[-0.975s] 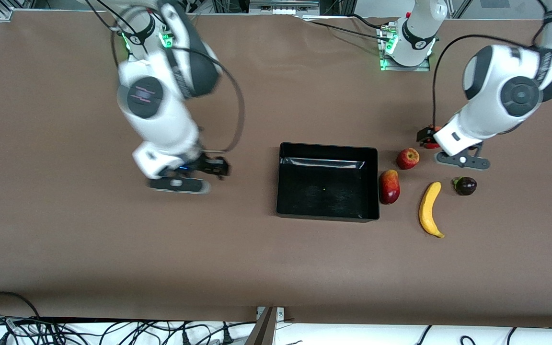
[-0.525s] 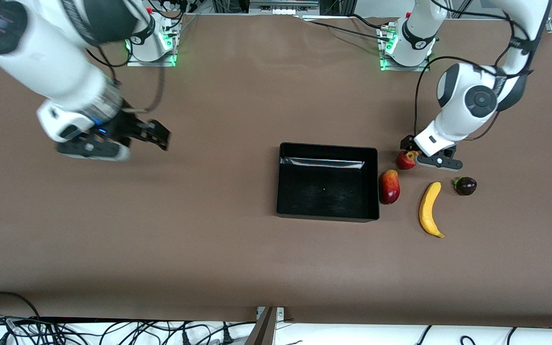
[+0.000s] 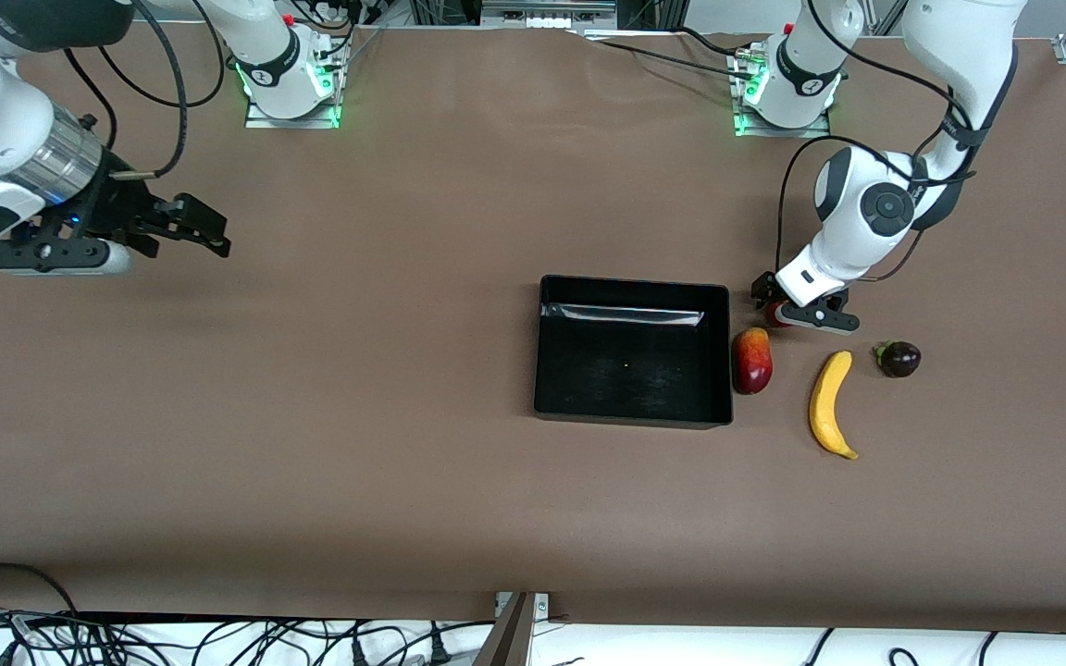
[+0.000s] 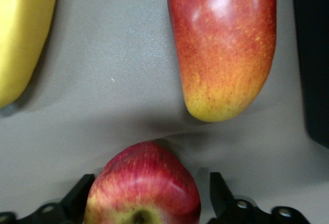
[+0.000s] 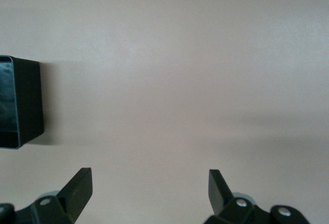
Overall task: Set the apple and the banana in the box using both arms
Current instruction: 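Retract the right gripper while the left gripper grasps the red apple, then lift the red apple with the left gripper over the box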
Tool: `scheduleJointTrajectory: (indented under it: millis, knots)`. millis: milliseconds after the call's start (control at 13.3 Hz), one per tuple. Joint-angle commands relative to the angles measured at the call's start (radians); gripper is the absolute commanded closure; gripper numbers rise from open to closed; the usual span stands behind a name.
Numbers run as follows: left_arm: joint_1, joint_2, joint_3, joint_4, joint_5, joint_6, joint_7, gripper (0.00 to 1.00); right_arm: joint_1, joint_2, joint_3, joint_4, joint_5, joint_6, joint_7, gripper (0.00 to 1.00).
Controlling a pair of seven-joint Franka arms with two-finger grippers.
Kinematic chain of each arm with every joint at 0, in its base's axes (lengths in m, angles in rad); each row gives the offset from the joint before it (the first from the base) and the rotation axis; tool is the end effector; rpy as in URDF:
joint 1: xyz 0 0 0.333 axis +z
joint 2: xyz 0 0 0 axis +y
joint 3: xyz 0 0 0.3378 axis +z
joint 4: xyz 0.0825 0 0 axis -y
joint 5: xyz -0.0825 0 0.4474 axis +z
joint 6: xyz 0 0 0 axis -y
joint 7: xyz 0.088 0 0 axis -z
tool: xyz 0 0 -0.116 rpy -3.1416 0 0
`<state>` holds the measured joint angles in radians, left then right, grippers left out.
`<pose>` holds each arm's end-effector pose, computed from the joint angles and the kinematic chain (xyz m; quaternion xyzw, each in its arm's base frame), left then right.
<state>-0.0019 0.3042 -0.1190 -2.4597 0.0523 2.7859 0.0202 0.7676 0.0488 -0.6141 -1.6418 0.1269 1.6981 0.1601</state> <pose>0.5080 -0.0683 0.1323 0.9957 -0.0919 0.0120 0.0090 0.6290 0.1182 0.5855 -0.9987 0.0104 -0.0005 0.0496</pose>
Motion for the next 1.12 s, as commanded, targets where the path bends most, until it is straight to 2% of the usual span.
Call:
scheduleJointTrajectory:
  millis: [0,75,225,375,525,600,750,975,1050]
  knots:
    - [0.008,-0.031,-0.001,-0.001,0.007,-0.006,0.027,0.83,-0.004,-0.046,0.010,-0.049,-0.050,0.001,-0.034,0.00]
    - [0.008,-0.062,-0.001,0.008,0.007,-0.050,0.033,0.90,-0.074,-0.046,0.055,-0.052,-0.061,0.005,-0.056,0.00]
    - [0.010,-0.150,-0.001,0.050,0.007,-0.225,0.040,0.92,-0.393,-0.044,0.366,-0.047,-0.063,0.008,-0.088,0.00]
    - [0.008,-0.220,-0.002,0.141,0.008,-0.442,0.038,0.92,-0.627,-0.038,0.604,-0.041,-0.066,0.011,-0.090,0.00]
    - [-0.003,-0.220,-0.024,0.323,0.007,-0.680,0.023,0.92,-0.796,-0.036,0.750,-0.043,-0.070,0.020,-0.102,0.00]
    - [-0.004,-0.202,-0.049,0.417,0.004,-0.783,-0.021,0.92,-0.842,-0.040,0.795,-0.043,-0.076,0.015,-0.126,0.00]
    - [-0.006,-0.153,-0.120,0.571,-0.005,-0.909,-0.150,0.92,-0.843,-0.041,0.795,-0.036,-0.092,0.015,-0.137,0.00]
    - [-0.023,-0.062,-0.221,0.681,-0.006,-0.924,-0.383,0.92,-0.838,-0.024,0.797,-0.004,-0.115,0.015,-0.136,0.00]
    - [-0.039,-0.027,-0.234,0.717,-0.006,-0.924,-0.437,0.92,-0.834,-0.024,0.797,-0.001,-0.118,0.014,-0.133,0.00]
